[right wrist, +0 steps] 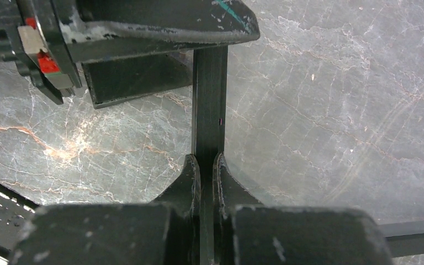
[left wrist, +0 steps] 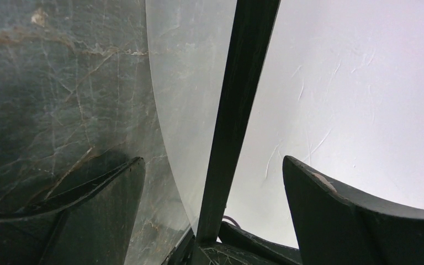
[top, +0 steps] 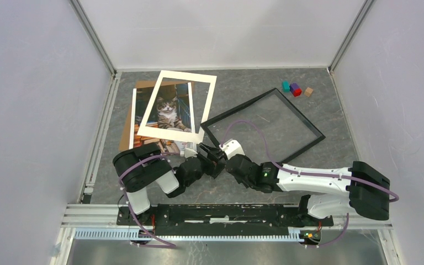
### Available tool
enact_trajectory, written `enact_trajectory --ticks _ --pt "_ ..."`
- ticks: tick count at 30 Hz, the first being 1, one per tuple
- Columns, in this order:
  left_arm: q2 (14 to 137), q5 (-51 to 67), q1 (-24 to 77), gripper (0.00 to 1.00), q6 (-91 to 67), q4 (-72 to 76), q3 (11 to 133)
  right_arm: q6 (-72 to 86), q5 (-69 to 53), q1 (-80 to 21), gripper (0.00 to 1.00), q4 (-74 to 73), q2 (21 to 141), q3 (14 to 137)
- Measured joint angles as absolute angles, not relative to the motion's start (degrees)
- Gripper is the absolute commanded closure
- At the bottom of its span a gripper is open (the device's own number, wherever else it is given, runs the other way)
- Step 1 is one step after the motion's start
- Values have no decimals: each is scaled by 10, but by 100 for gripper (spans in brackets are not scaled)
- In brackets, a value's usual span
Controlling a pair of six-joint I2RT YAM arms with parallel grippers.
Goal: Put the photo into the frame
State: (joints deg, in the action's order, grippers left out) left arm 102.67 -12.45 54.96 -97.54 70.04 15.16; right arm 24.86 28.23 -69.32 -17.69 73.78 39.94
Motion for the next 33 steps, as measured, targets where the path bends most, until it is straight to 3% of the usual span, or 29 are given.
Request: enact_trajectory --ticks 11,18,25,33 --pt "1033 -185 596 1 -980 666 180 248 282 -693 100 -177 734 399" --pt "1121 -214 597 9 -978 789 207 249 279 -692 100 -180 722 399" --pt "1171 -221 590 10 -964 871 217 255 275 -691 100 -181 710 399" --pt "1166 -215 560 24 -898 868 217 257 272 -691 100 -181 710 399"
